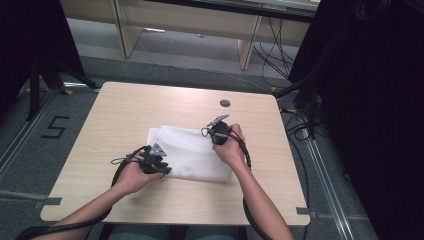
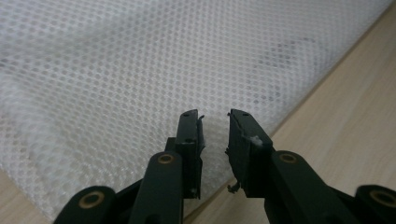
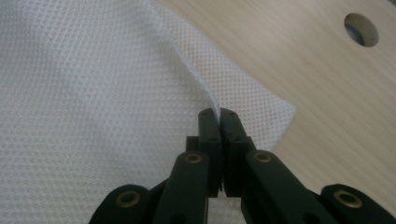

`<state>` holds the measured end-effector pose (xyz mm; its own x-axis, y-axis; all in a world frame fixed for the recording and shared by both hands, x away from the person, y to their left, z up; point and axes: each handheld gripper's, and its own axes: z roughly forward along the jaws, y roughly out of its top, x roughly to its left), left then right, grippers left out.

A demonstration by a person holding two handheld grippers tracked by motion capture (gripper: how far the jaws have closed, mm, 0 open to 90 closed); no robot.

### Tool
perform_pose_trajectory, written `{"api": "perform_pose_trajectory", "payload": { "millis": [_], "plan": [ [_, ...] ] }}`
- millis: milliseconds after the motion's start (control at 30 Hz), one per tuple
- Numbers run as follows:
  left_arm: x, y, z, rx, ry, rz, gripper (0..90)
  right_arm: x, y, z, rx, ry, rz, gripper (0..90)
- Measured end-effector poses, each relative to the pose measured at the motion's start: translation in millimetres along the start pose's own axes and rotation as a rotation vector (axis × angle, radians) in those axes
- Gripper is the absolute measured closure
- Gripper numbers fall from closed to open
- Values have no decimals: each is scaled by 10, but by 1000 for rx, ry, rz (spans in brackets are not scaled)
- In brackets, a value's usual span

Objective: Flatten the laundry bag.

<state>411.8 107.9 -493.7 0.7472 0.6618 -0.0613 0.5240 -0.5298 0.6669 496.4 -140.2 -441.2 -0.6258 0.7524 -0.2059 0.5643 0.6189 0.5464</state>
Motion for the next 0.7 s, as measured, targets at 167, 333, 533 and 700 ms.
{"api": "perform_pose_trajectory", "payload": {
  "millis": [167,333,533,700],
  "plan": [
    [-199,69,-55,-19,-48,53,772,23,36,-76,-31,-3,10,898],
    [-220,36,45,44,-59,83,785,80,45,-148,-46,11,2,898],
    [-188,4,112,52,-50,63,791,126,72,-278,-82,19,-8,898],
    [-128,17,141,55,-39,46,787,185,79,-392,-105,35,-26,898]
  ]
}}
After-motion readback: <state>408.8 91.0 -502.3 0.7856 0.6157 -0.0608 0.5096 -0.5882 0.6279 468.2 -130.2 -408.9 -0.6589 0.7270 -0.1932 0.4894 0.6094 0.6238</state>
